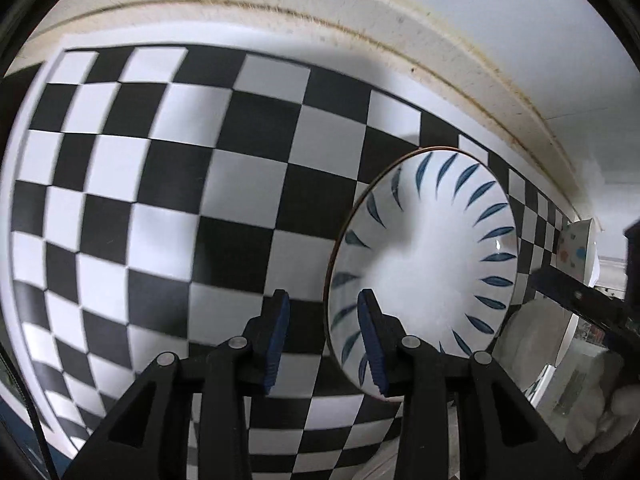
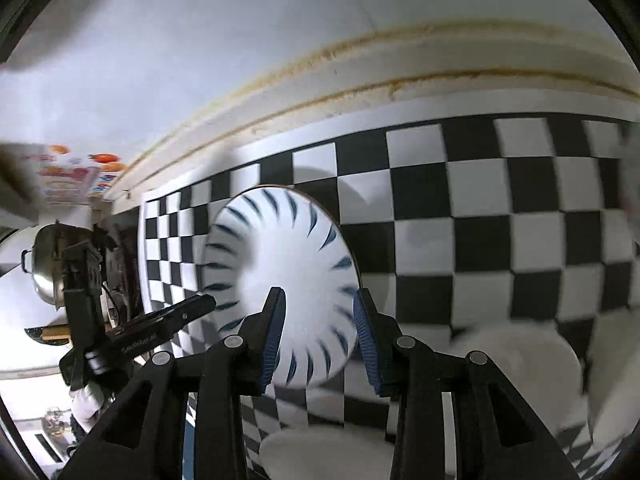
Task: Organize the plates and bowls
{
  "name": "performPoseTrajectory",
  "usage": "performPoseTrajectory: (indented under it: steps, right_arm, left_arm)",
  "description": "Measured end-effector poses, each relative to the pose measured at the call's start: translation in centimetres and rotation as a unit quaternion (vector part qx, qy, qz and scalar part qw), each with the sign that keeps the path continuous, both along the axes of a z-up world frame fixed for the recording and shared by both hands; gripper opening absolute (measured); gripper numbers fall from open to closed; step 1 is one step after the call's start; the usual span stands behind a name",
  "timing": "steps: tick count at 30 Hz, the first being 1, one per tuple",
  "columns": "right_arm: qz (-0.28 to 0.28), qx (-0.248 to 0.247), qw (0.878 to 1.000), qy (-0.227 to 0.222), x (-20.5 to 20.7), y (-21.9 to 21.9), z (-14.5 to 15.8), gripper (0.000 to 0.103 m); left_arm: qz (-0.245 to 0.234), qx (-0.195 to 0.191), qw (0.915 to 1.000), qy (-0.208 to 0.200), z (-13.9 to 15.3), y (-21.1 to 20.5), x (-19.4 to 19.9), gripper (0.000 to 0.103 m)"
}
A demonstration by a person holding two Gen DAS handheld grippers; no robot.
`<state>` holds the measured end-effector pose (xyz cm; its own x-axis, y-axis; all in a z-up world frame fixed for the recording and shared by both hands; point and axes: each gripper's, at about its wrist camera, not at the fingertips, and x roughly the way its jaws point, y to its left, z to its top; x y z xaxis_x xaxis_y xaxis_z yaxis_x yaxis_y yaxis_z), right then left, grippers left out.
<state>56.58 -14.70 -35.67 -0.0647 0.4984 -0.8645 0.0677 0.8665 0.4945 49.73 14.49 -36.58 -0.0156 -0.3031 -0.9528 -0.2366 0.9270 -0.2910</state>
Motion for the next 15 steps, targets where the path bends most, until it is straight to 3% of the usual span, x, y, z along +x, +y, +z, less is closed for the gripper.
performPoseTrajectory:
  steps: [8, 11, 12, 13, 15]
  right_arm:
    - [0.014, -0.013, 0.999, 0.038, 0.9, 0.6, -4.6, 0.036]
    - [0.021, -0.019, 0.999, 0.044, 0.9, 0.9, -5.3, 0.029]
    - [0.024, -0.019, 0.998, 0.046, 0.9, 1.1, -5.4, 0.025]
    - [0.027, -0.021, 0.998, 0.049, 0.8, 1.3, -5.7, 0.021]
    - [0.030, -0.033, 0.998, 0.041, 0.8, 1.5, -5.7, 0.016]
  left_arm:
    - [-0.009, -0.001, 1.0000, -0.001, -1.0, -0.1, 0.7, 0.033]
    - [-0.022, 0.003, 0.9997, -0.006, -1.2, -0.6, 1.0, 0.032]
    - [-0.025, 0.004, 0.9996, -0.008, -1.2, -0.8, 1.1, 0.030]
    - [-0.031, 0.001, 0.9994, -0.012, -1.1, -1.2, 1.1, 0.020]
    - [-0.041, 0.014, 0.9989, -0.015, -1.1, -2.2, 1.4, 0.018]
